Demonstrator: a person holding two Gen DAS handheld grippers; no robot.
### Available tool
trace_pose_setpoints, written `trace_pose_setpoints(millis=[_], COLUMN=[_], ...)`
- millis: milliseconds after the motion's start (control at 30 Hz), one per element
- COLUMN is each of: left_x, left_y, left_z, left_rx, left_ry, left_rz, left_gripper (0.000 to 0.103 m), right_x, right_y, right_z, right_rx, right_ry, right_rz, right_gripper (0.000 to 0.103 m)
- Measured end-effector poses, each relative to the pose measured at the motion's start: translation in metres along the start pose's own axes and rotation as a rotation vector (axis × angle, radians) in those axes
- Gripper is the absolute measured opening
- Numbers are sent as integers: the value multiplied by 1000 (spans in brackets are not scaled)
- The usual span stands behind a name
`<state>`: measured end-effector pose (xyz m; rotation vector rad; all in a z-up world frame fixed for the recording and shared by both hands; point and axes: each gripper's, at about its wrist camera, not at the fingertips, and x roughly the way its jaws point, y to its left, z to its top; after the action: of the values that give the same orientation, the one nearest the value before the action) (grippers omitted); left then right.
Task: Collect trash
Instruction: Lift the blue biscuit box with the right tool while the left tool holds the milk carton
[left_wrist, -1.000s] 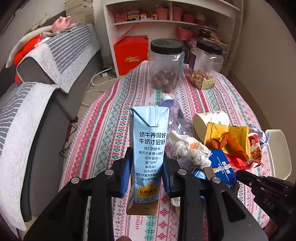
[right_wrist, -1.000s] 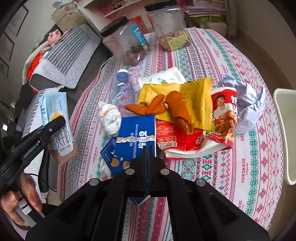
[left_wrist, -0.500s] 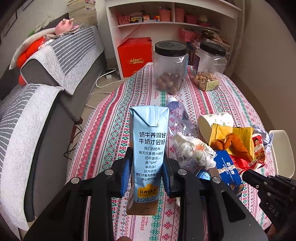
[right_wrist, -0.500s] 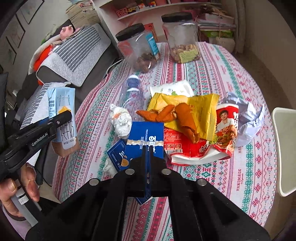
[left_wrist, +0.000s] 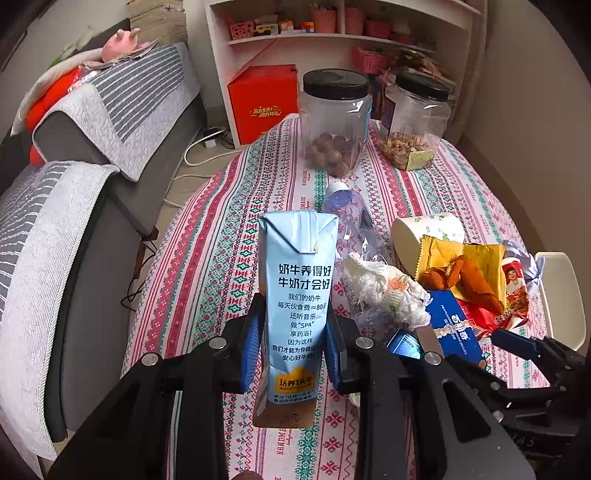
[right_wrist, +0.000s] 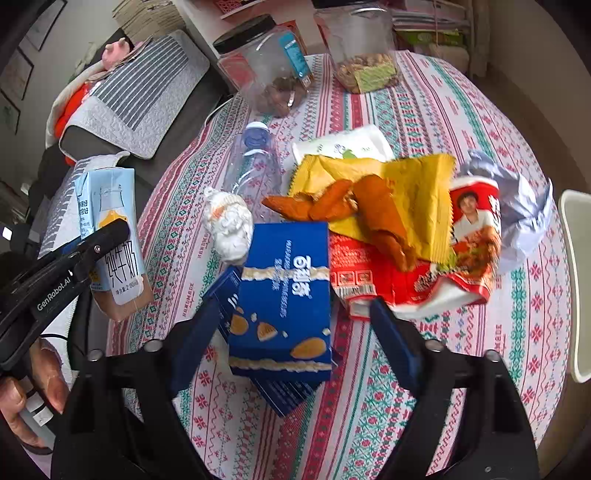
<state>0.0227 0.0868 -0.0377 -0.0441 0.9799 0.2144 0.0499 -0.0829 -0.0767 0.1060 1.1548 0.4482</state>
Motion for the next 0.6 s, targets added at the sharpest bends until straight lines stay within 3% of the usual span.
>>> trace_pose_setpoints(millis=[233, 300, 367, 467, 600], left_x=[3, 4, 3, 2, 2], left_y=[0, 2, 3, 4, 3], left_z=[-1, -1, -1, -1, -2], left_rx=[5, 1, -4, -5, -3], left_ry=[8, 11, 10, 3, 6], left_rz=[1, 4, 3, 5, 4], left_gripper=[30, 30, 30, 30, 30], right_x=[19, 22, 18, 13, 5], right_y=[16, 19, 22, 29, 31], right_z=[3, 1, -2, -6, -10], right_rx=[-111, -151, -171, -220, -229], right_ry=[22, 30, 20, -10, -33], right_rz=[-117, -143, -131, -193, -203], right_gripper=[90, 68, 54, 53, 53])
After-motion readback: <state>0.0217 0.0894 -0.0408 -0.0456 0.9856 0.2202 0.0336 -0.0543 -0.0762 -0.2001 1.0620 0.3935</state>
